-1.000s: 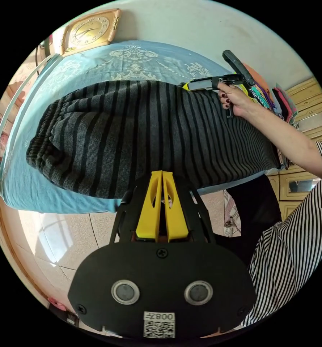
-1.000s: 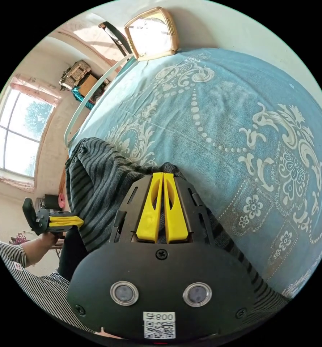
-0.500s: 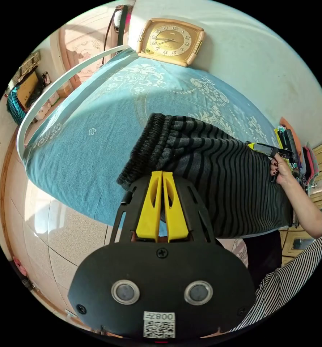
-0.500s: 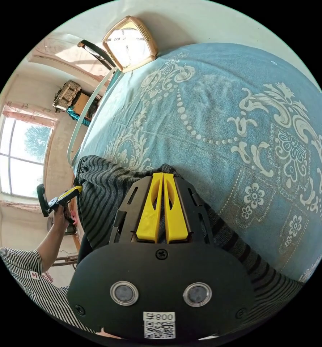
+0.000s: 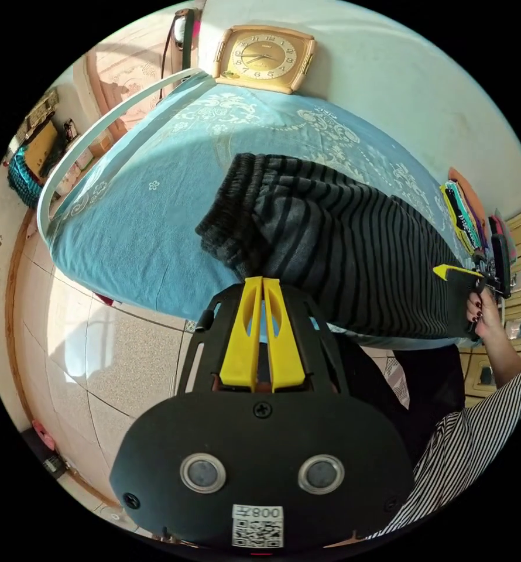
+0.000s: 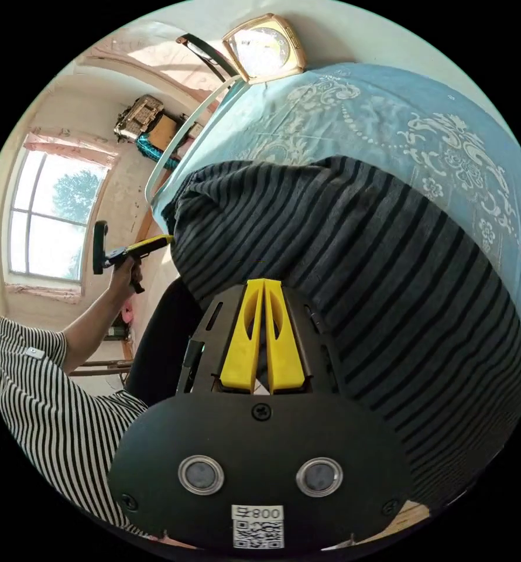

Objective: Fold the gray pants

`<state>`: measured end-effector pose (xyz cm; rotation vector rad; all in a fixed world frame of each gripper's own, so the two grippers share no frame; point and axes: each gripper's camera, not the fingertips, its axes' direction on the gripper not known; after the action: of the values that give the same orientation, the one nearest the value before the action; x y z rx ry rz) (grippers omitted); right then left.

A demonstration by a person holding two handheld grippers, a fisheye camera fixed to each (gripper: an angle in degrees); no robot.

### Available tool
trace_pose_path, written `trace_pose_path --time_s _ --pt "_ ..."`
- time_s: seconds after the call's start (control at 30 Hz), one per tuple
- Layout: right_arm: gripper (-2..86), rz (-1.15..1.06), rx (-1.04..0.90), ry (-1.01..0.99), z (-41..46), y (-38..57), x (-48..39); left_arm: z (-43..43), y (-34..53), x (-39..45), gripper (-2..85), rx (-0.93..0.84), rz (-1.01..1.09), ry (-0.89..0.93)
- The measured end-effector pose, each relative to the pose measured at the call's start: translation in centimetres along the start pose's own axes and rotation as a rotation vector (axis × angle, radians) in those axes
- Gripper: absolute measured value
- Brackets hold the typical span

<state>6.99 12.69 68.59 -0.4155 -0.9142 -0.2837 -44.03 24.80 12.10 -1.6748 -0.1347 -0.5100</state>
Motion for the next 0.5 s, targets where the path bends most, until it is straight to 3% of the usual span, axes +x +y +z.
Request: trace_pose_path --time_s 0.1,0.23,0.33,0.4,0.5 --pt "0.0 0.041 -0.042 0.077 0.4 6.5 -0.2 -0.9 -0.1 1.8 0.0 0.041 -0.005 0.004" --pt "0.1 0.156 -0.045 0.168 0.3 13.0 1.8 -2.5 -0.1 9.0 0.1 0.092 0.202 0.038" --pt "0.1 0.19 -0.022 0.151 0.6 15.7 2.7 -0.2 -0.5 15.9 0.1 -0.063 0.39 0.164" --pt "0.1 0.185 -0.022 0.171 0.6 17.0 2.9 2.3 -0.9 19.5 0.1 -0.221 0.461 0.109" --pt "0.0 0.194 0.021 0.157 -1.1 20.0 3.6 2.8 -1.6 22.7 0.0 -0.244 0.492 0.049"
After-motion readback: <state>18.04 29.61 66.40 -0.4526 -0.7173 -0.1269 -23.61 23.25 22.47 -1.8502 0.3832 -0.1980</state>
